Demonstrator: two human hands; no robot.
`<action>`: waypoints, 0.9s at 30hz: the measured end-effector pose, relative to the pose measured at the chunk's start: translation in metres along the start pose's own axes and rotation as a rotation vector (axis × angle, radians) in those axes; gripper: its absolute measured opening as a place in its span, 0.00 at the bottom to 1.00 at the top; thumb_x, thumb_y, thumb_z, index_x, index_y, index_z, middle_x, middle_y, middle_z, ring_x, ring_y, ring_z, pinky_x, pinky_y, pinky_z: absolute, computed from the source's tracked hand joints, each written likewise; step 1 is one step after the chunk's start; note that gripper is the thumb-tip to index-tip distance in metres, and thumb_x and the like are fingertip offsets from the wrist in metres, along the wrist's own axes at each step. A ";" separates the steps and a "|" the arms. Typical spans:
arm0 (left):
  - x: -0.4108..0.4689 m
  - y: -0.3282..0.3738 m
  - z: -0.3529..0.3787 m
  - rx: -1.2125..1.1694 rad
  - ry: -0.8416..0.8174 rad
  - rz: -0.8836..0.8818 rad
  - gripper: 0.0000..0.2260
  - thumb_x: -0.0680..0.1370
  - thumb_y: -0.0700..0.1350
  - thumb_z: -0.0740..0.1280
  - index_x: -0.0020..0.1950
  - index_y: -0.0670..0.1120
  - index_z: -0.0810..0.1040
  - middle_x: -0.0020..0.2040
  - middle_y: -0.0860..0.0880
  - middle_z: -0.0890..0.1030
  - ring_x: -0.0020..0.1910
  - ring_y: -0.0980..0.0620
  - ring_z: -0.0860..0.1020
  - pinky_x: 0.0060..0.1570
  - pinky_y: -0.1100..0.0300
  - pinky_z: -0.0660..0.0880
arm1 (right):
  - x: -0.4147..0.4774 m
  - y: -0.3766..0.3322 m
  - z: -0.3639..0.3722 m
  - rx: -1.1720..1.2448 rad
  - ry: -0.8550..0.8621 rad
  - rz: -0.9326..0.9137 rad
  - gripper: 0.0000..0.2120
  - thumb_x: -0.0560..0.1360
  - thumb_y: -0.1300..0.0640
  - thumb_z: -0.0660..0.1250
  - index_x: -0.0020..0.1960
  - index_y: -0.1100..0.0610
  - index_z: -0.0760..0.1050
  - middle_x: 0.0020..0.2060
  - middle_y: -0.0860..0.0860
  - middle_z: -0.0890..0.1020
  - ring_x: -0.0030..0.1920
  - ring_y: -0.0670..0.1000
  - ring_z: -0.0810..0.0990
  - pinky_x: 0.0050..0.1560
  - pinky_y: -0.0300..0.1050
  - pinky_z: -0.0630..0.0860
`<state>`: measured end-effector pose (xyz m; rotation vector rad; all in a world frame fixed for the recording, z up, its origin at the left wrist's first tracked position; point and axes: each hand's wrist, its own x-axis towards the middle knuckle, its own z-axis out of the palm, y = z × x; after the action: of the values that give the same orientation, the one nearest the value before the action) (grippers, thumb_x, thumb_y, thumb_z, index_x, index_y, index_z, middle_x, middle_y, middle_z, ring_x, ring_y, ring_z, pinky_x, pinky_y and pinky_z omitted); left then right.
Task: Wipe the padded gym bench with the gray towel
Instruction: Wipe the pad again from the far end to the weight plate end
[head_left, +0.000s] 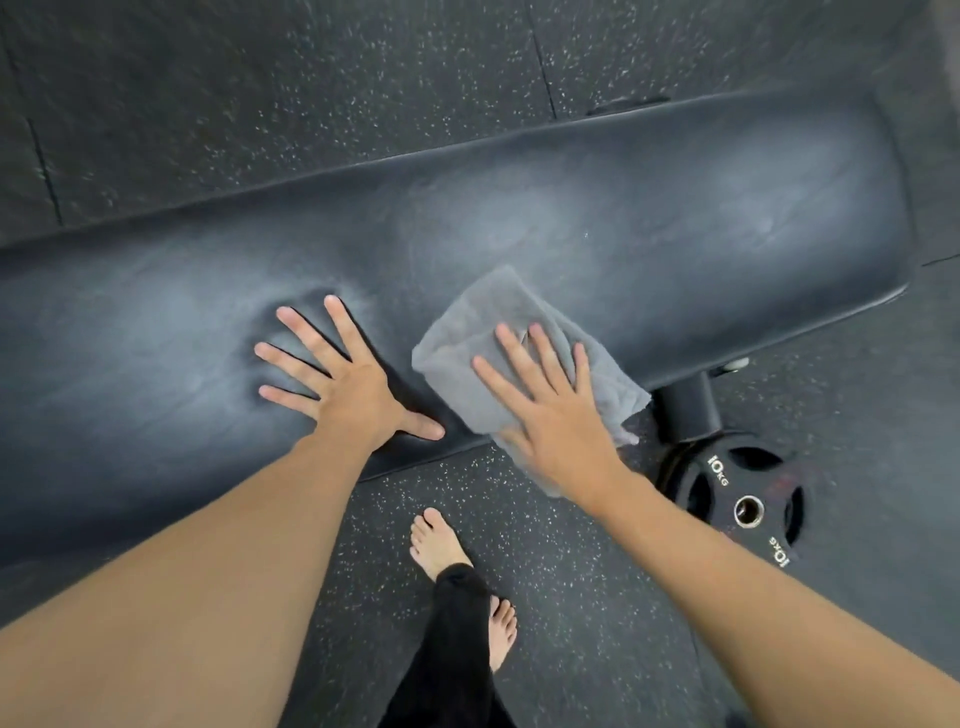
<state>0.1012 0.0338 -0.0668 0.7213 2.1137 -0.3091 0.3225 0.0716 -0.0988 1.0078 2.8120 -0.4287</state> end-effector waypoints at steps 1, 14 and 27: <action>0.001 0.000 0.001 0.001 0.002 0.008 0.83 0.53 0.65 0.85 0.74 0.47 0.17 0.74 0.32 0.20 0.75 0.23 0.26 0.71 0.22 0.38 | -0.019 0.000 0.005 -0.032 -0.005 -0.069 0.42 0.76 0.50 0.67 0.83 0.44 0.48 0.83 0.51 0.49 0.82 0.61 0.49 0.77 0.70 0.49; -0.005 0.003 -0.002 0.034 0.001 -0.006 0.83 0.52 0.66 0.85 0.76 0.47 0.18 0.75 0.32 0.21 0.75 0.23 0.28 0.72 0.23 0.39 | -0.029 0.059 0.003 -0.152 0.109 0.057 0.44 0.70 0.67 0.70 0.81 0.64 0.54 0.80 0.65 0.55 0.81 0.66 0.52 0.79 0.65 0.52; -0.037 0.102 -0.009 0.018 -0.046 -0.158 0.75 0.61 0.53 0.87 0.81 0.48 0.26 0.79 0.36 0.26 0.80 0.27 0.35 0.77 0.31 0.47 | -0.065 0.208 -0.028 -0.217 0.144 0.113 0.39 0.74 0.72 0.60 0.82 0.60 0.51 0.82 0.59 0.54 0.82 0.58 0.53 0.79 0.61 0.57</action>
<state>0.1731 0.1058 -0.0283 0.5535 2.1300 -0.4274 0.5045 0.1945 -0.1047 1.1830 2.8269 -0.0372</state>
